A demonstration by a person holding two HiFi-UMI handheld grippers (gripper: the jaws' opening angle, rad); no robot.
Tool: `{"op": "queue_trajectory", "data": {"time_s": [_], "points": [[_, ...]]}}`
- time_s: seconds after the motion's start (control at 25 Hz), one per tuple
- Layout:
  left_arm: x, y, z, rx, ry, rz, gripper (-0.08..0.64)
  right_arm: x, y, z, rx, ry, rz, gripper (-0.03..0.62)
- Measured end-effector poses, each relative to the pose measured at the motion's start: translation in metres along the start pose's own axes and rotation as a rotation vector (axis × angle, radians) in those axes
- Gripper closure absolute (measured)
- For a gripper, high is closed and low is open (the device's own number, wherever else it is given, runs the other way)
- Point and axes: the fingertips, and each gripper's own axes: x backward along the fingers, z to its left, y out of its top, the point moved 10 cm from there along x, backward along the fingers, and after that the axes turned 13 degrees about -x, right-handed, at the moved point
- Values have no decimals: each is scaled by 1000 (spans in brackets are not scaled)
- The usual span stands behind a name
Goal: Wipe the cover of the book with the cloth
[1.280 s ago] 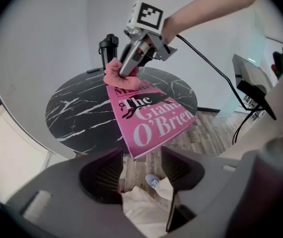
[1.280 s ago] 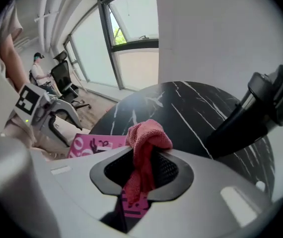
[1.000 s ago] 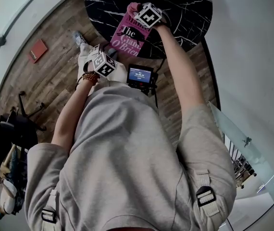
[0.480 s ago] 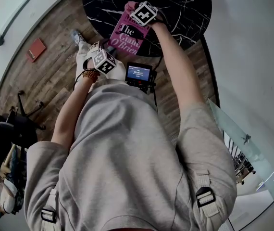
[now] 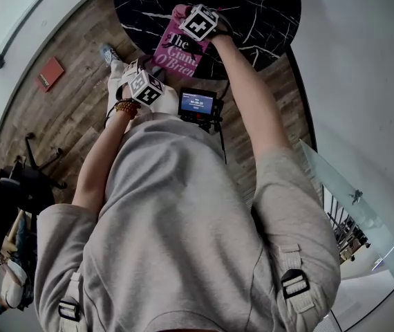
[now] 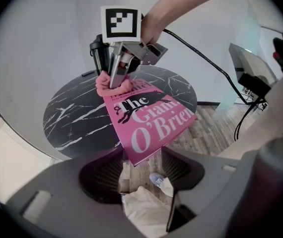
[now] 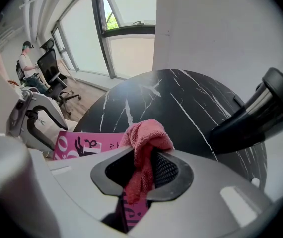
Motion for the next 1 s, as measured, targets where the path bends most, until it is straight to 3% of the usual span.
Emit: {"op": "queue_trajectory", "data": {"time_s": [1.0], "points": [[-1, -4, 1, 70, 21, 7, 299, 2, -17, 56, 78, 64, 21, 503]]}}
